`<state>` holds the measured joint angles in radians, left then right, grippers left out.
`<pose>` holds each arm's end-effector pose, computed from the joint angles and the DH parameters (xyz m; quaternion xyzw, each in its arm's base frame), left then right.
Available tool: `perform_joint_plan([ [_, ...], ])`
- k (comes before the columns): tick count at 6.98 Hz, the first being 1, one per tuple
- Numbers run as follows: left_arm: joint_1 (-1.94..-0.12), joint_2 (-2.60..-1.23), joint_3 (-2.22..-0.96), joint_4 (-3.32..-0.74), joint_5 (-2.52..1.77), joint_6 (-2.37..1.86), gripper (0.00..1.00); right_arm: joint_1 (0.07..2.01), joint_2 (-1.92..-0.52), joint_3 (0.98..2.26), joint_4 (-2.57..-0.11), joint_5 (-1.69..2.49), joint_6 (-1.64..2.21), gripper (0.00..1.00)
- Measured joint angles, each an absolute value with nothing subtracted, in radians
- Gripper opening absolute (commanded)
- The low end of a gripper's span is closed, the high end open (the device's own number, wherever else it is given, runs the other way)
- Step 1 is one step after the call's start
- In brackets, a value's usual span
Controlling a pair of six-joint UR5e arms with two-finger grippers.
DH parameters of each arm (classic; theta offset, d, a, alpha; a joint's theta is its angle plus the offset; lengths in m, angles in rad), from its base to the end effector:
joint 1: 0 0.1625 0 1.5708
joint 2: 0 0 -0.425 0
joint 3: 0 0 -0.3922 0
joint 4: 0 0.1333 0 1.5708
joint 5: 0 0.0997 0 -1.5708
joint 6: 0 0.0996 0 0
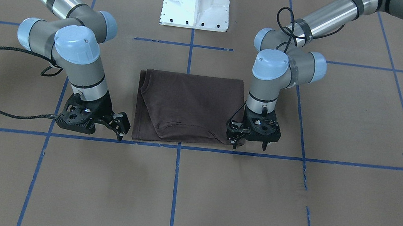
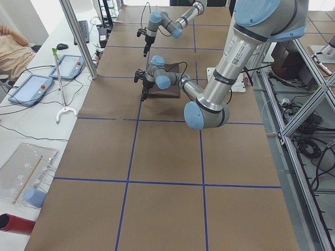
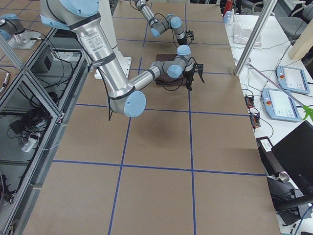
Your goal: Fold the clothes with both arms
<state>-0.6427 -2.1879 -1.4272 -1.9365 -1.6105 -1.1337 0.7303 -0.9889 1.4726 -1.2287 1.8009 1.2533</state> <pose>0.5113 -0.5445 0.3226 0.1938 0.3587 -0.0857 0.9091 -0.4624 -0.5625 0.3276 0.1084 -0.3977 0.1414 0.9000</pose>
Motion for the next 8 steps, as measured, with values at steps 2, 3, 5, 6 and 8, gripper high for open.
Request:
perform_joint_plan([
  [2, -0.659, -2.189, -1.479, -1.937, -1.666, -1.136, 0.91, 0.730, -0.989, 1.473, -1.228, 1.801, 1.253, 1.00],
  [3, -0.657, -2.189, -1.497, -1.950, -1.677, -1.191, 0.84, 0.730, -0.989, 1.473, -1.227, 1.802, 1.253, 1.00],
  [5, -0.643, -2.185, -1.508, -2.007, -1.684, -1.303, 0.86, 0.744, -0.988, 1.474, -1.229, 1.826, 1.244, 1.00],
  [6, -0.630, -2.186, -1.506, -2.014, -1.685, -1.328, 0.86, 0.761, -0.988, 1.475, -1.230, 1.856, 1.239, 1.00],
  [8, -0.598, -2.176, -1.492, -2.014, -1.679, -1.339, 0.86, 0.776, -0.992, 1.477, -1.229, 1.881, 1.234, 1.00],
])
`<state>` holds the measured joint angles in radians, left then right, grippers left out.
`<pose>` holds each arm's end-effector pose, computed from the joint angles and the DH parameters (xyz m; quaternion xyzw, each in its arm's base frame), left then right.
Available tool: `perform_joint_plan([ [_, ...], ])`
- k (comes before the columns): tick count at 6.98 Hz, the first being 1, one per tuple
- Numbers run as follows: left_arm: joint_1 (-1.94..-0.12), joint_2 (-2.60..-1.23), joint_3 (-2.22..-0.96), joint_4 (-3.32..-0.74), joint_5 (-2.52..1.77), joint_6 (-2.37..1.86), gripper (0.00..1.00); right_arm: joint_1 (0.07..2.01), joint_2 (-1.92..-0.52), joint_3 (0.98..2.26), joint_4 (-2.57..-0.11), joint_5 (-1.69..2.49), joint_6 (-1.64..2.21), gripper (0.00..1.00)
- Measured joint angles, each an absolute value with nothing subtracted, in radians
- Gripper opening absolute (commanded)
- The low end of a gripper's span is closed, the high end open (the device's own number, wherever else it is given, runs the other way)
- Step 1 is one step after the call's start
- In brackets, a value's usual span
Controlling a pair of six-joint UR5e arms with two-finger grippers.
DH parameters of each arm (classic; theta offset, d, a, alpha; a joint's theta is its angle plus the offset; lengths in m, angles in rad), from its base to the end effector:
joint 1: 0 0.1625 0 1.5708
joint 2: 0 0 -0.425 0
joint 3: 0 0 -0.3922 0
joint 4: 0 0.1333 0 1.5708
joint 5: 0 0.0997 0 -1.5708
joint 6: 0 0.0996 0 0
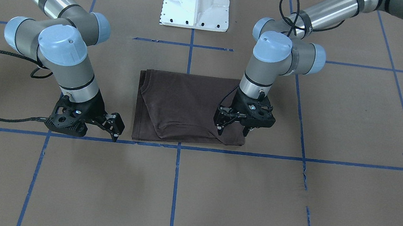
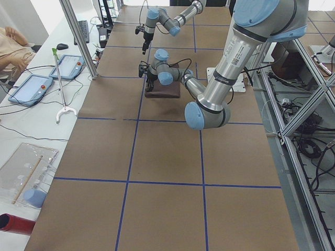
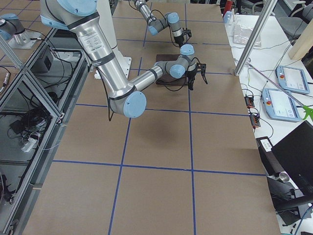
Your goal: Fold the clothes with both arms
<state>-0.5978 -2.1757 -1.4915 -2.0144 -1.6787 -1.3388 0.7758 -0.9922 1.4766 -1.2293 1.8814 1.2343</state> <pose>0.5253 -0.5060 0.2891 0.1438 0.4449 -0.1360 0.8734 -0.4397 -0.5754 0.3267 0.0890 -0.4115 0.1366 0.8967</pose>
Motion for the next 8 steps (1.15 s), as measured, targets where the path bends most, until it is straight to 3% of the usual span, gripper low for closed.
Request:
perform_joint_plan([
  [4, -0.630, -2.129, -1.475, -2.016, -1.670, -1.228, 0.86, 0.777, -0.995, 1.477, -1.229, 1.885, 1.233, 1.00],
  [7, -0.682, -2.087, -1.477, -2.019, -1.666, -1.123, 1.00, 0.778, -1.004, 1.476, -1.229, 1.884, 1.231, 1.00],
  [8, -0.692, -2.076, -1.501, -2.018, -1.667, -1.084, 1.00, 0.790, -1.019, 1.480, -1.230, 1.891, 1.211, 1.00],
])
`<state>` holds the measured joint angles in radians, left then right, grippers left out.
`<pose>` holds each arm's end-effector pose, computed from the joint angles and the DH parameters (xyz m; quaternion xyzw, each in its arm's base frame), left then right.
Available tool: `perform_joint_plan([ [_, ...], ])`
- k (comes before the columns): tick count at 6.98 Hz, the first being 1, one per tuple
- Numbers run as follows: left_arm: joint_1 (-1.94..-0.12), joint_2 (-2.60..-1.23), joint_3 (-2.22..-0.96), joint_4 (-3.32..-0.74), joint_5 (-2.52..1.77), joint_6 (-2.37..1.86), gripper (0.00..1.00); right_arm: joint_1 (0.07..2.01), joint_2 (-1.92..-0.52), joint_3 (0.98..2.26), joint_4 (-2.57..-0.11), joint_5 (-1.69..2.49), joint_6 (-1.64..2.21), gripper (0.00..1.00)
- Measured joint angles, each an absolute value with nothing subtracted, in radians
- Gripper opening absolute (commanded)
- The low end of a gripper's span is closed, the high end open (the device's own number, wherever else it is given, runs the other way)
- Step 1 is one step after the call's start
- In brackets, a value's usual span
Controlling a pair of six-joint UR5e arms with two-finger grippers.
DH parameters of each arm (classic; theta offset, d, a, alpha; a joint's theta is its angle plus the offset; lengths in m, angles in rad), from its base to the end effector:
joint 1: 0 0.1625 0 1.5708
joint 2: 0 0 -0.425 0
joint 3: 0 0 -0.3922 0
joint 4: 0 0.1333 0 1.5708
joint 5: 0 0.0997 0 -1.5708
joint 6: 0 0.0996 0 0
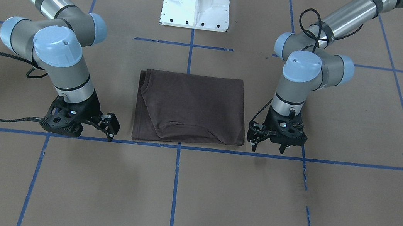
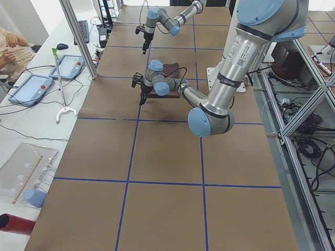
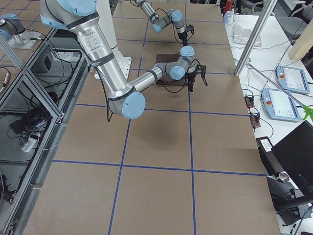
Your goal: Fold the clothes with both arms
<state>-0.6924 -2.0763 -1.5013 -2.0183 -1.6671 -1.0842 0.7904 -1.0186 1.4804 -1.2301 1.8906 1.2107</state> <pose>0.4607 -0.5429 0.3545 0.2012 0.3791 -0.0723 0.9003 -0.4280 -0.5772 0.3436 0.0868 -0.4033 0.1333 0.9012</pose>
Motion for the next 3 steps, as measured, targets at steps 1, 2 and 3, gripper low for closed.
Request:
perform_joint_plan([
  [1, -0.704, -2.062, -1.551, -2.006, -1.678, -1.043, 1.00, 0.820, -1.046, 1.494, -1.238, 1.910, 1.150, 1.00],
  [2, -0.726, -2.026, -1.636, -1.965, -1.714, -0.987, 1.00, 0.879, -1.096, 1.532, -1.272, 1.955, 1.044, 1.00],
  [3, -0.757, -1.962, -1.751, -1.903, -1.763, -0.921, 1.00, 0.954, -1.167, 1.597, -1.335, 2.008, 0.910, 1.00],
])
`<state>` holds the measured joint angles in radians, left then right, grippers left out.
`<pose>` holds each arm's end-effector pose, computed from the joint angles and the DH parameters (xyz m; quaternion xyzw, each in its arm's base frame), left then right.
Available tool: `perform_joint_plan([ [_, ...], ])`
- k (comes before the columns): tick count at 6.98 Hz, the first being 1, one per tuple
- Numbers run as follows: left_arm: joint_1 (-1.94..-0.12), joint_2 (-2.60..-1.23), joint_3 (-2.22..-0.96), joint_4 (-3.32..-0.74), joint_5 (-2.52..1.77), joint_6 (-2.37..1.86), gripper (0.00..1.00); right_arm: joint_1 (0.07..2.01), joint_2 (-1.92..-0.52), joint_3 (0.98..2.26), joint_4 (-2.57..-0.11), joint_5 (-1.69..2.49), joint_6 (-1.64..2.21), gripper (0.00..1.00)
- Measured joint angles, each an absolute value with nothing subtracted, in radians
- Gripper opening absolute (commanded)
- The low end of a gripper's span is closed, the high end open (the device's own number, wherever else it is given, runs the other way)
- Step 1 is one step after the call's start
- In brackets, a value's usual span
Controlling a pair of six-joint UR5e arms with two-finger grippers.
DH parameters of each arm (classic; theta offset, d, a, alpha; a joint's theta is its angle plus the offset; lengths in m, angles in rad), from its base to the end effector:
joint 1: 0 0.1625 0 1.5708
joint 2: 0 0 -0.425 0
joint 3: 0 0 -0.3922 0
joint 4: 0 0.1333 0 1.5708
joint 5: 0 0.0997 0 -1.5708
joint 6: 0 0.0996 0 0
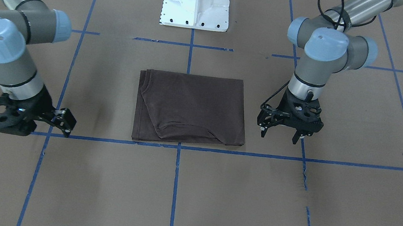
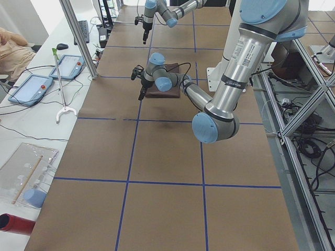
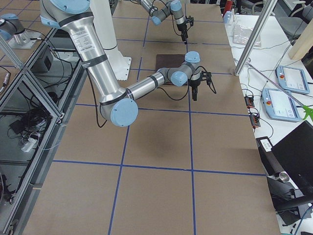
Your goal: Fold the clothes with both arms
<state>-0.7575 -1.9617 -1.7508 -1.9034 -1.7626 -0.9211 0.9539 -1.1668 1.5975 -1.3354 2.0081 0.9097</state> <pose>0.3795 -0.5162 0.3257 0.2154 0.3871 -0.0065 0.8965 -0.3061 -0.5891 0.3989 0.0889 -0.3687 0.0644 0.9230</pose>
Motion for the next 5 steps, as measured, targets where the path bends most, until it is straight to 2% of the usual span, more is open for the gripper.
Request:
perform_joint_plan([
  [2, -0.856, -1.766, -2.008, -1.779, -1.860, -0.745, 1.00, 1.155, -1.363, 1.781, -1.521, 2.110, 0.521, 1.00],
  [3, -0.947, -1.664, -2.080, -1.753, -1.930, -0.614, 1.00, 1.281, -1.454, 1.837, -1.602, 2.170, 0.299, 1.00],
  [5, -1.201, -1.499, -2.081, -1.738, -2.119, -0.341, 1.00, 1.466, -1.638, 1.872, -1.676, 2.243, -0.006, 1.00],
])
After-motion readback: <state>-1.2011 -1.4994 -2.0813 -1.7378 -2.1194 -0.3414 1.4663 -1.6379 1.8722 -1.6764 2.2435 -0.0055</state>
